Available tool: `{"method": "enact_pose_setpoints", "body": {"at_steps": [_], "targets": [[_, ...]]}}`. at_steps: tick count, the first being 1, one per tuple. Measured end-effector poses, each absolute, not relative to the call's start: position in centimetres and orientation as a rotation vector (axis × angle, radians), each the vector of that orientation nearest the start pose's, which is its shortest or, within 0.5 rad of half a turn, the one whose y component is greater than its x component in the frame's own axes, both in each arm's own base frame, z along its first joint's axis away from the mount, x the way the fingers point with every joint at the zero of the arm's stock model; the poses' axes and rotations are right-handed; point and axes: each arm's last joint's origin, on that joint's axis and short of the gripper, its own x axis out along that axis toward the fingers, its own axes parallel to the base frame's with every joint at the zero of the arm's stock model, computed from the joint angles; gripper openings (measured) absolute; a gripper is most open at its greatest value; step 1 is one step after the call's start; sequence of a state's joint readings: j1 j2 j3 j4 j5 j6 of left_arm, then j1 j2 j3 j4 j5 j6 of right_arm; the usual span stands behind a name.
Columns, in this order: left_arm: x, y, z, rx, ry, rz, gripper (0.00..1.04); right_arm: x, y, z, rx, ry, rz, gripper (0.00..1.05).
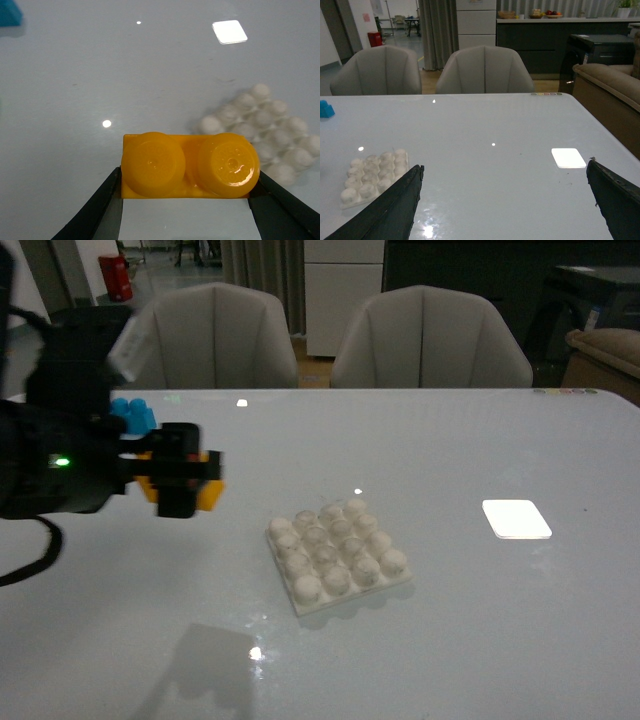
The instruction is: Insert yellow block into base center
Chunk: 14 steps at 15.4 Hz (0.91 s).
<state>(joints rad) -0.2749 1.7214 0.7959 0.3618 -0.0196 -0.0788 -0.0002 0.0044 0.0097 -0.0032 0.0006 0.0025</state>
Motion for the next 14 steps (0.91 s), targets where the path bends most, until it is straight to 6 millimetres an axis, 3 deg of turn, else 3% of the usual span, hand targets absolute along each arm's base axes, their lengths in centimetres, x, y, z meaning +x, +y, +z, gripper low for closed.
{"method": "enact_pose_setpoints", "body": {"at_steps": [1,2,3,14], "targets": [[33.0,-14.8,13.9,-0.006,0.63,-0.257,0.63,9.7,0.0,16.6,0.002,-0.002,-0.001,0.98],[32.8,-19.2,12.4,-0.029,0.684,-0.25,0.63,9.7,0.0,16.6,0.002,-0.002,-0.001,0.98],[32.9,-21.1,12.2,-0.045,0.692,-0.242,0.63,9.7,0.0,16.6,0.002,-0.002,-0.001,0.98],[34.3,-24.0,10.3,-0.077,0.76,-0.084,0.63,9.7,0.0,16.6,0.002,-0.002,-0.001,0.98]]}}
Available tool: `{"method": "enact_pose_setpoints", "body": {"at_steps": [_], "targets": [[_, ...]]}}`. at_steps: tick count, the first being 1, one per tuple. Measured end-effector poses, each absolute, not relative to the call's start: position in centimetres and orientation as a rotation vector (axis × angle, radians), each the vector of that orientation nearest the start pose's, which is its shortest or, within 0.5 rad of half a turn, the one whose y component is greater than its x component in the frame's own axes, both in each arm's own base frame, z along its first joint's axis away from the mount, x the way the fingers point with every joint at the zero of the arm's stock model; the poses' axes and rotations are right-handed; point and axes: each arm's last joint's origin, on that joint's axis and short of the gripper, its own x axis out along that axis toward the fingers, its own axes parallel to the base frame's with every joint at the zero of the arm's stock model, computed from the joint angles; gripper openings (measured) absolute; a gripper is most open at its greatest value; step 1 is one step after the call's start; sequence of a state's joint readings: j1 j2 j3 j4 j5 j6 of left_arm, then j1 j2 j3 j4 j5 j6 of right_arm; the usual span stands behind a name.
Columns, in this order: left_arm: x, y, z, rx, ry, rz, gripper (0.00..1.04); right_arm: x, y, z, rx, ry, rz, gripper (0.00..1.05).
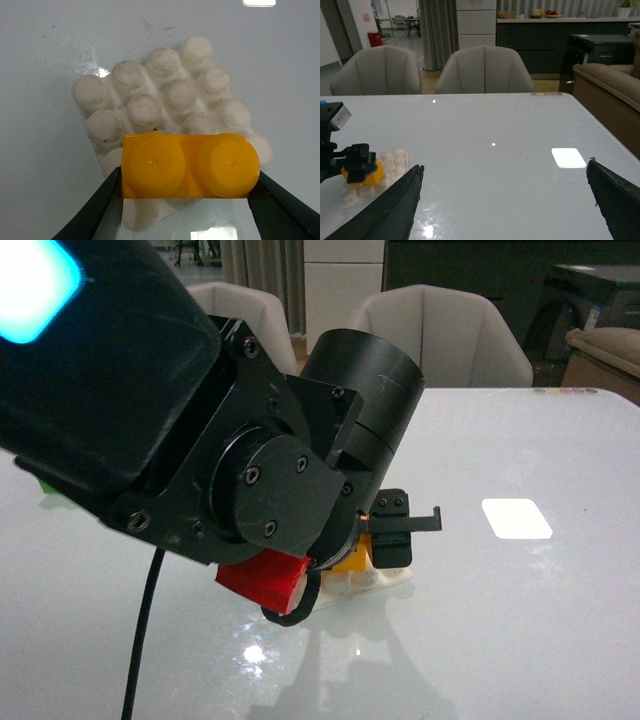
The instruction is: Insert yellow block into base center
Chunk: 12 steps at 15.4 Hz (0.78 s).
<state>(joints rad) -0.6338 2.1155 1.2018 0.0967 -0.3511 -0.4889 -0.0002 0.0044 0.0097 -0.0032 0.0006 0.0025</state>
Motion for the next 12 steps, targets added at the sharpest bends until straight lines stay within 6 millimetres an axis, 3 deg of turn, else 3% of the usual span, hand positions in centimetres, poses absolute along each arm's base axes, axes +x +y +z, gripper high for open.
{"method": "enact_pose_setpoints", "body": {"at_steps": [5,12], "targets": [[35.4,-26.3,10.1,-0.116,0.749,0.015,0.63,9.7,0.0,16.6,0.002,-0.002,-0.001,0.98],[36.0,-27.2,9.6,-0.124,0.744,0.132,0.63,9.7,0.0,16.6,0.002,-0.002,-0.001,0.98]]}}
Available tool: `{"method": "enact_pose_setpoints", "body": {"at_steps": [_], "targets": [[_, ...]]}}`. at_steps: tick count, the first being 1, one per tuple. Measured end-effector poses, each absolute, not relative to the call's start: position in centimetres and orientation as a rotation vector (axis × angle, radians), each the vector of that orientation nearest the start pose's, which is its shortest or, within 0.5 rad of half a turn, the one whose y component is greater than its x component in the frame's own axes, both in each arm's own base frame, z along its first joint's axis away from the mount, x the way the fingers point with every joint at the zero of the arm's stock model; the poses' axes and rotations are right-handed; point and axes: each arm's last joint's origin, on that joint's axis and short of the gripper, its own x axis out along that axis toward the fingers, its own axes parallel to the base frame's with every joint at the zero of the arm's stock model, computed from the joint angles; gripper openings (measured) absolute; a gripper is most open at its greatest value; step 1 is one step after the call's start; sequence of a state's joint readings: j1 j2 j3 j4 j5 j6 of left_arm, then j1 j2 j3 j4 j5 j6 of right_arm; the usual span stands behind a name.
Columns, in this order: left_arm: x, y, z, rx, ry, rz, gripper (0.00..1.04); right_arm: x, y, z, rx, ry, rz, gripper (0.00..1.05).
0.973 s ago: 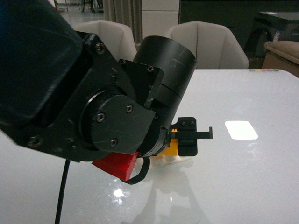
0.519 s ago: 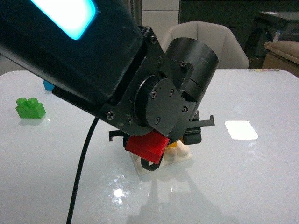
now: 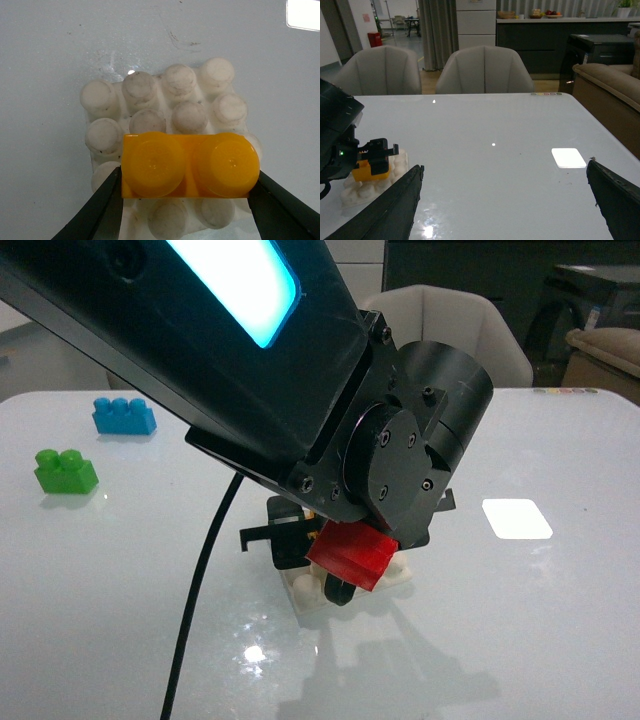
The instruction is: Insert yellow block into base center
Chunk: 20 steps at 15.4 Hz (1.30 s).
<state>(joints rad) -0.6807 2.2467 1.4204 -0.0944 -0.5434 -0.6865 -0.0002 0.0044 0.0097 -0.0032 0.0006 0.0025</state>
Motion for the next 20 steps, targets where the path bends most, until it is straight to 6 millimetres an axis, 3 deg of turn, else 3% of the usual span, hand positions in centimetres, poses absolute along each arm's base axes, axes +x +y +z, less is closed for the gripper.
{"method": "enact_pose_setpoints", "body": {"at_steps": [5,14,18,20], "targets": [[36.5,-28.4,9.4,-0.132,0.754,0.206,0.63,9.7,0.0,16.6,0.002,-0.002,-0.001,0.98],[36.4,-28.5,8.5,-0.185,0.813,0.268,0.63,9.7,0.0,16.6,0.002,-0.002,-0.001,0.98],[36.0,-28.4,8.7,-0.171,0.777,0.234,1.0,9.7,0.0,16.6,0.002,-0.002,-0.001,0.98],[36.2,-28.6,10.1,-0.175,0.727,0.213,0.98,9.7,0.0,16.6,0.002,-0.002,-0.001,0.98]]}}
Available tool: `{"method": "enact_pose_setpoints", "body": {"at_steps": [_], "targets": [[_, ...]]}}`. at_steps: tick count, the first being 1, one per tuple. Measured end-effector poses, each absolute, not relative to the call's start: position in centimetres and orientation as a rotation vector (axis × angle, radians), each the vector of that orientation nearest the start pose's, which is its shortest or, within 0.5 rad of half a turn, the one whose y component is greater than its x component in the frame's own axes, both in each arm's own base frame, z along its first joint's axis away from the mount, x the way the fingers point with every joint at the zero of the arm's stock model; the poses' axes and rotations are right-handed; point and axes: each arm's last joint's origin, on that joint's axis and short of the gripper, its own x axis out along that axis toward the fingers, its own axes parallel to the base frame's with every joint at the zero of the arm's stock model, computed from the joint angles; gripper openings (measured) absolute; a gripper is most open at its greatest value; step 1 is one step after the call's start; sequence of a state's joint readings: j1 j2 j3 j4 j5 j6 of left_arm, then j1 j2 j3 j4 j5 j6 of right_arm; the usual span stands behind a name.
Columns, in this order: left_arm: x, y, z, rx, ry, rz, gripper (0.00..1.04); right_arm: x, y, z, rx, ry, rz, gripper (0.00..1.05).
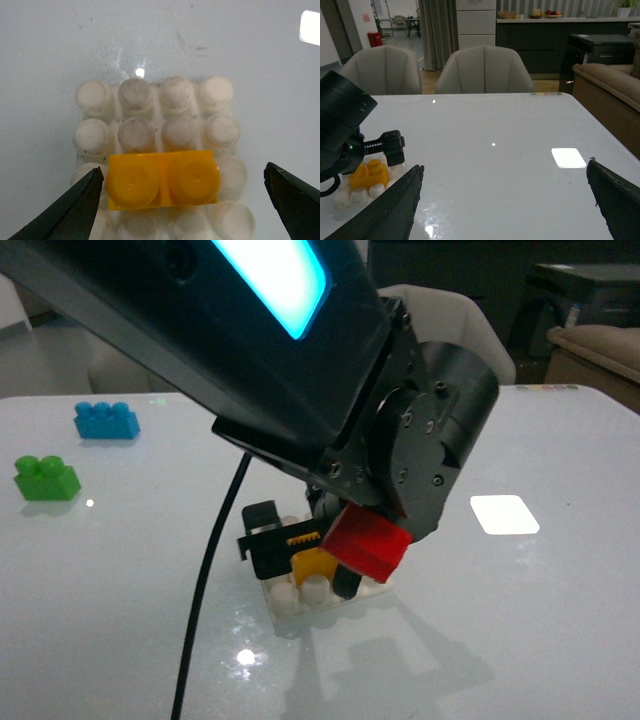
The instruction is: Insert yellow block into base center
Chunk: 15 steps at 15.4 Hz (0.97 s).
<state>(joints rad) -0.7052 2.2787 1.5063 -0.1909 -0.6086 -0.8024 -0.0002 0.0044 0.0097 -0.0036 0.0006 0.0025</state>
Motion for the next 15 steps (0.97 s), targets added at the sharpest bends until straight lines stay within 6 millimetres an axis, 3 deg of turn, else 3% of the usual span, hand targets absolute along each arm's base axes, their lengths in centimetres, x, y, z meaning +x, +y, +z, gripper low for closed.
{"method": "enact_pose_setpoints", "body": {"at_steps": [9,10,12,14,15], "targets": [[37.4,-27.9,11.3,-0.218,0.558,0.149,0.97,9.7,0.0,16.6,0.002,-0.002,-0.001,0.98],[37.3,-26.6,11.2,-0.249,0.391,0.069,0.86,9.7,0.0,16.6,0.002,-0.002,-0.001,0.98],[34.5,-19.8,11.9,-0.134,0.19,0.001,0.65,9.7,0.0,16.6,0.002,-0.002,-0.001,0.98],[32.0,-12.1,15.6,-0.098,-0.033,0.034,0.41,9.7,0.0,16.6,0.002,-0.002,-0.001,0.98],[30.4,-9.6,16.3,-0.08,-0.061,0.04,0.3,9.7,0.0,16.6,0.002,-0.002,-0.001,0.98]]}}
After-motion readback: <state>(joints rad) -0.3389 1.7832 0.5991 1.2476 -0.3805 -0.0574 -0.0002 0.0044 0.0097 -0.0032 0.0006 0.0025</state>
